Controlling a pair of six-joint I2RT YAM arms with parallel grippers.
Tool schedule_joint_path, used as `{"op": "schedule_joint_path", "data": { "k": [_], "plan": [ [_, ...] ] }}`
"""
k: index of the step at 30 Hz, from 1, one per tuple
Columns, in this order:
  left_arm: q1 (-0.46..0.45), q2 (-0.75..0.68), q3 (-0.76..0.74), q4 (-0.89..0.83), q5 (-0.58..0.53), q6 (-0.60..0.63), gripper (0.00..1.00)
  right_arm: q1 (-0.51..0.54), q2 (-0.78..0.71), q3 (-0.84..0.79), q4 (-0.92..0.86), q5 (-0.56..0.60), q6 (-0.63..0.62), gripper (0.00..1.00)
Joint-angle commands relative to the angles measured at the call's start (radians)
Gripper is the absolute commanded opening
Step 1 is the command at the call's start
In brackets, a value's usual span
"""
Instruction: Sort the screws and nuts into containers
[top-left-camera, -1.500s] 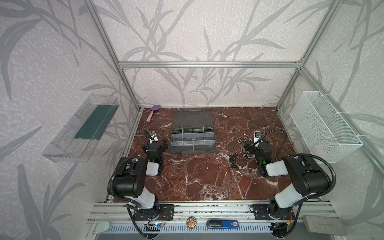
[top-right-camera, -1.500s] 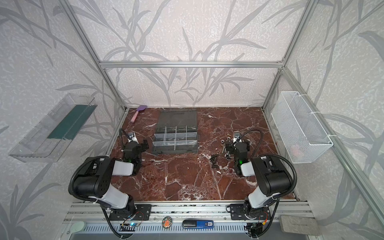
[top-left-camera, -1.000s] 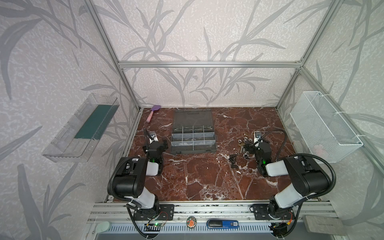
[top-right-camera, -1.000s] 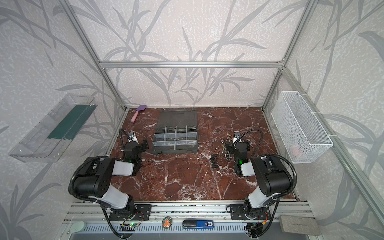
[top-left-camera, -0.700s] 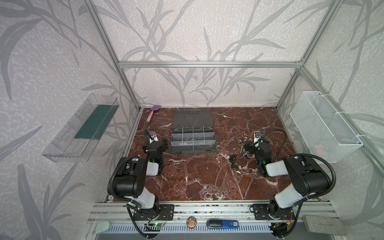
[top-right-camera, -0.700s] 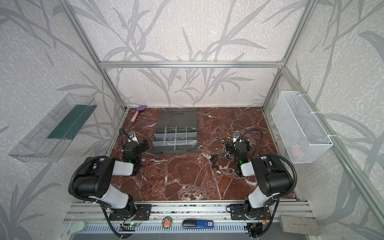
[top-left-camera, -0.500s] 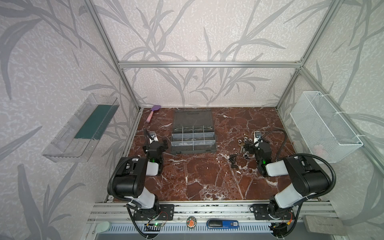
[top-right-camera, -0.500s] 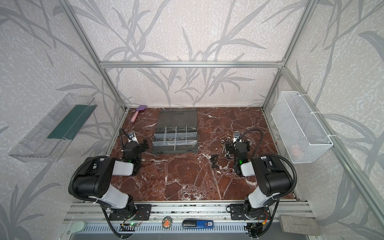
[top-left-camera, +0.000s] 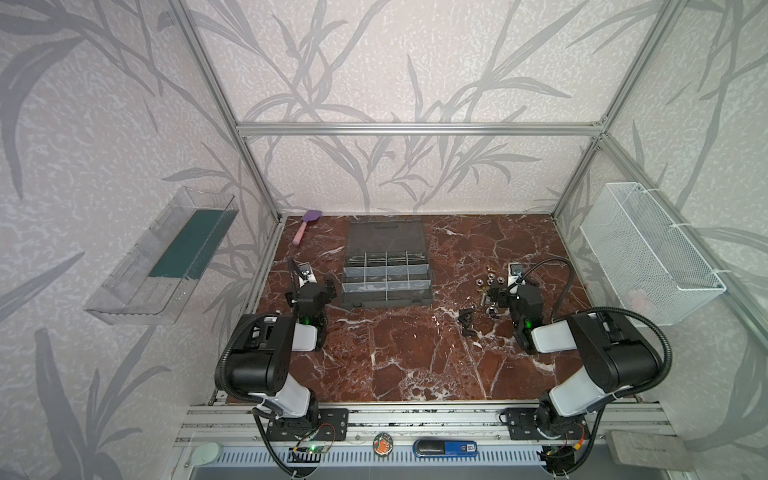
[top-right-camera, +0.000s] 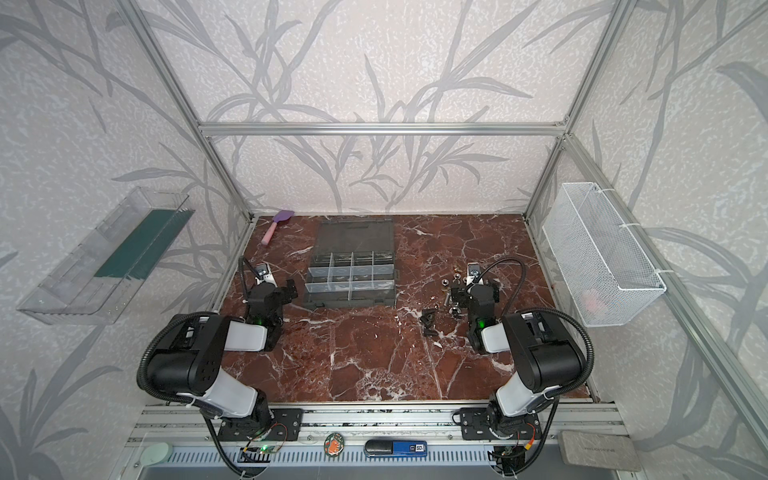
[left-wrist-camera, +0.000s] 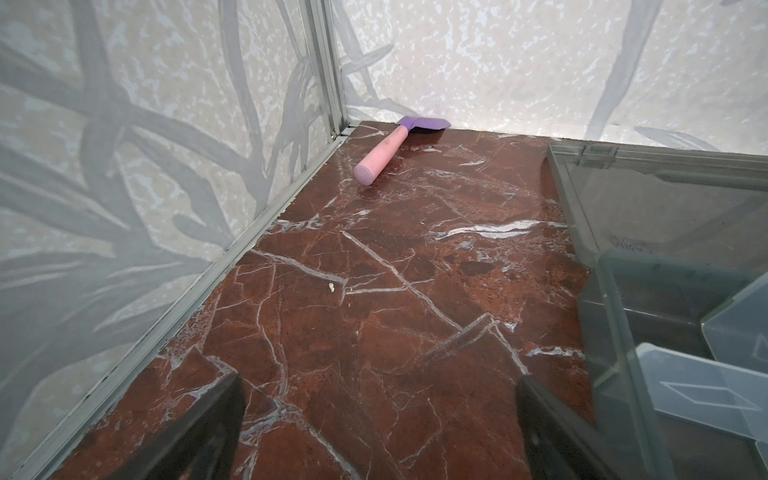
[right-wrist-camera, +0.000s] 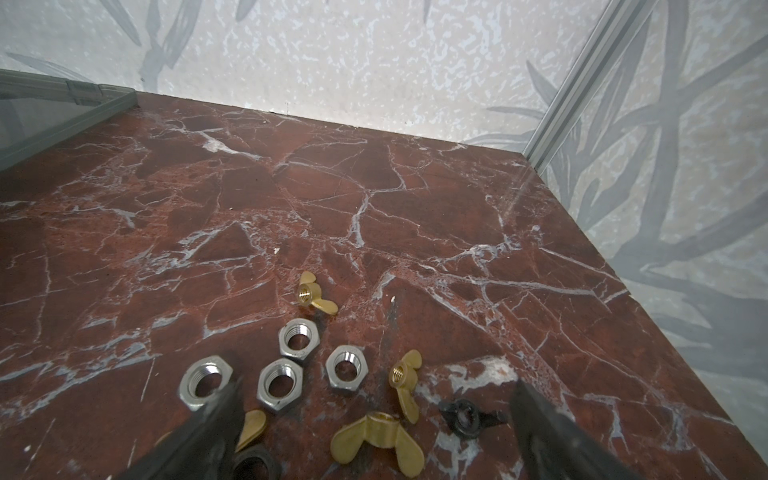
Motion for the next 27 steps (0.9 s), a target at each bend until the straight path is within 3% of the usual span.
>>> {"op": "schedule_joint_path", "data": {
  "k": [1, 14, 17, 19, 23, 27],
  "plan": [
    [-0.001, 0.003, 0.016, 0.014, -0.013, 0.001, 0.99, -0.001, -0.007, 0.017, 0.009, -0.001, -0.001, 0.99],
    [0.01, -0.003, 0.007, 0.024, -0.036, -0.025, 0.99, -0.001, -0.054, 0.018, -0.042, 0.041, 0.023, 0.99],
    [0.022, -0.075, 0.031, -0.08, 0.0, -0.021, 0.99, 0.007, -0.059, 0.016, -0.029, 0.016, -0.011, 0.99],
    [0.018, -0.151, 0.076, -0.232, -0.038, -0.035, 0.99, 0.02, -0.085, 0.015, -0.043, 0.046, -0.02, 0.99],
    [0.015, -0.268, 0.145, -0.459, -0.042, -0.057, 0.99, 0.059, -0.254, 0.092, -0.324, 0.111, -0.033, 0.99],
    [0.003, -0.367, 0.291, -0.817, -0.014, -0.144, 1.0, 0.063, -0.294, 0.116, -0.398, 0.062, -0.015, 0.99]
  ]
}}
